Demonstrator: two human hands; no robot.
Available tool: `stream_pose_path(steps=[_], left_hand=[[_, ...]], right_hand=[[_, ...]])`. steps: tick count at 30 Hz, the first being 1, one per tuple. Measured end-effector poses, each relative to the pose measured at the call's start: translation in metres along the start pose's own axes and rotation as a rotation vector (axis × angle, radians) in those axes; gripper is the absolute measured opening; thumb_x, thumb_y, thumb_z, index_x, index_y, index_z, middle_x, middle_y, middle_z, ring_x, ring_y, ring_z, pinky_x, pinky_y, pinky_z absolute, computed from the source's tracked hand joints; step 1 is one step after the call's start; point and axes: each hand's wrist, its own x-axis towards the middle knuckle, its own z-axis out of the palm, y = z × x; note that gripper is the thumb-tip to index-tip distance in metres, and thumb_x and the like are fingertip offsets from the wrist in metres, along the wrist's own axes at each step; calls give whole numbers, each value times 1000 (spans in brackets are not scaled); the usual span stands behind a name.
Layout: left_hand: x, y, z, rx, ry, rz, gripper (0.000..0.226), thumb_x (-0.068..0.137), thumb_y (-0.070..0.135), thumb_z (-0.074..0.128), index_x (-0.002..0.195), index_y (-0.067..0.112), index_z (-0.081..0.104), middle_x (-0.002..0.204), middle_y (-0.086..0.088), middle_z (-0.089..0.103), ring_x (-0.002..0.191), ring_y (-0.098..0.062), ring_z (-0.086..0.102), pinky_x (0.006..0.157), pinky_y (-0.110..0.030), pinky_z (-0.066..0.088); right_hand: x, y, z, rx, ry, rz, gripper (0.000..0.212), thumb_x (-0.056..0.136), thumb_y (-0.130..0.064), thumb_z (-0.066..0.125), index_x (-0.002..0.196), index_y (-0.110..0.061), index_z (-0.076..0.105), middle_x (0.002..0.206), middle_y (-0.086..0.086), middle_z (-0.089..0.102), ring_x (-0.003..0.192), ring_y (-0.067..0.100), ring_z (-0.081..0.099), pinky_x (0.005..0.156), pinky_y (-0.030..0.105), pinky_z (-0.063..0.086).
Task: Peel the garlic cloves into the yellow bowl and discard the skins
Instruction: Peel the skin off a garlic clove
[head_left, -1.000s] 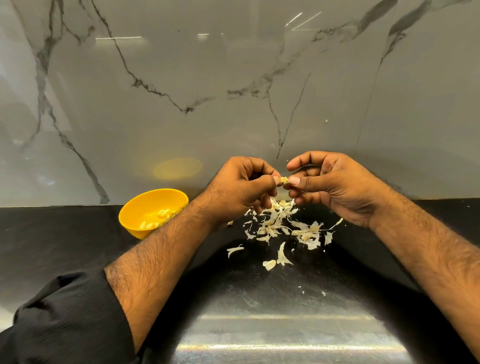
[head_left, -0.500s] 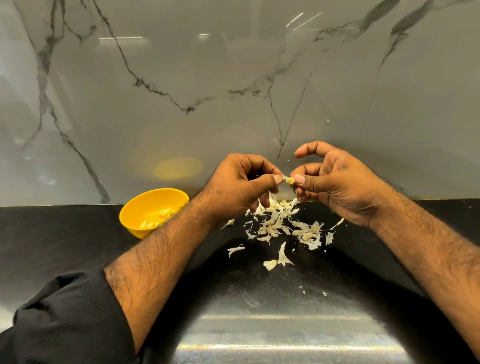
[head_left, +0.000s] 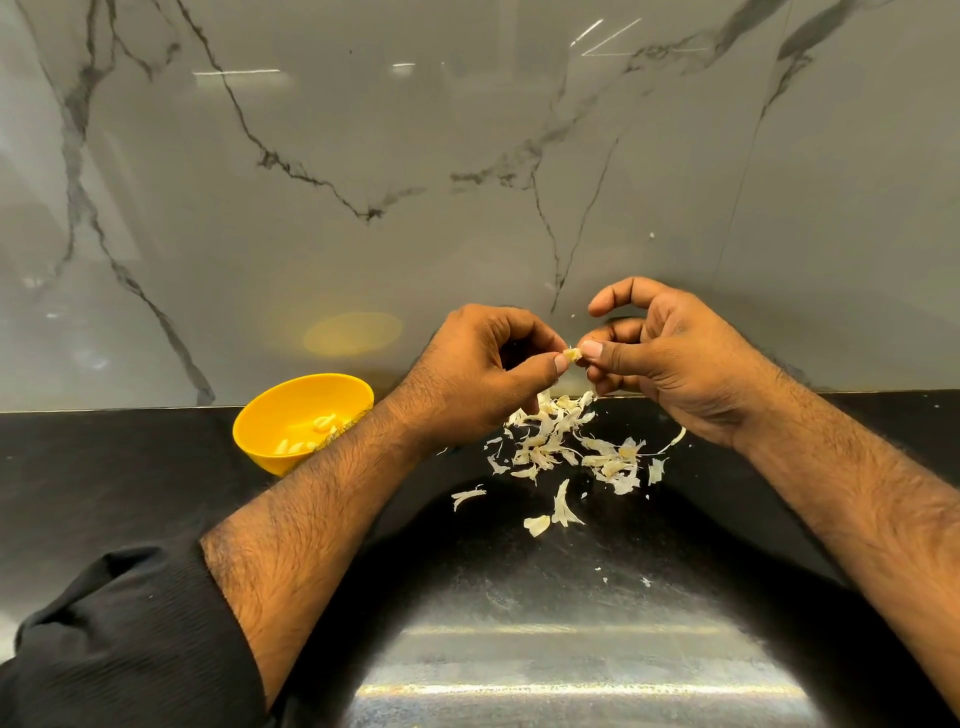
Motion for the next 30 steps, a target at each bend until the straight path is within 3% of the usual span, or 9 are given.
stream_pose_path(steps=[4,8,10,12,15,18,23,30], left_hand=[[0,0,0,50,27,30,8,100,17,73,99,11,77,78,-1,75,65,-15,74,66,-30,64],[1,0,1,118,112,48,5,94,14,76,92,12,80,71,3,74,63,-12,72,63,-31,64],[2,-1,2,156,139,44,5,92,15,77,89,14,81,70,5,73,65,-12,72,65,-35,64],[2,-2,4,182,148,32,5,91,18,78,87,17,80,70,7,73,66,-11,71,66,-36,64],[2,-1,5,231,154,22,6,89,24,76,85,21,79,71,8,73,66,-9,70,64,-40,64],[1,1,6,262,150,22,7,89,25,74,86,21,79,71,10,72,66,-6,69,65,-38,65],[1,5,8,288,141,23,6,89,23,74,89,19,79,73,10,71,67,-5,69,65,-36,65],[-1,8,12,339,123,63,8,90,26,73,90,20,79,76,12,69,70,-4,68,65,-36,65]], right_hand=[[0,2,3,-68,8,-16,29,92,3,71,118,-5,62,85,9,74,78,24,73,67,31,62],[-2,3,4,-522,168,-176,12,91,-17,80,101,-20,75,89,-1,75,82,14,73,71,30,61],[-3,1,4,-598,154,-218,4,91,-28,80,91,-24,78,82,-4,75,78,13,70,71,33,60],[-5,-1,4,-649,143,-235,12,92,-36,77,85,-26,78,77,-5,73,74,12,69,72,36,60],[-6,-5,6,-749,153,-284,23,92,-44,75,79,-25,75,68,-6,69,60,2,61,60,25,53],[-8,-8,7,-763,90,-279,20,92,-43,75,82,-26,77,68,-7,70,59,2,62,54,12,48],[-7,-5,8,-767,42,-250,12,93,-37,77,85,-28,78,71,-17,72,64,-3,65,58,8,49],[-3,-1,7,-688,26,-182,10,96,-32,75,90,-25,79,77,-8,75,71,6,70,72,29,59]])
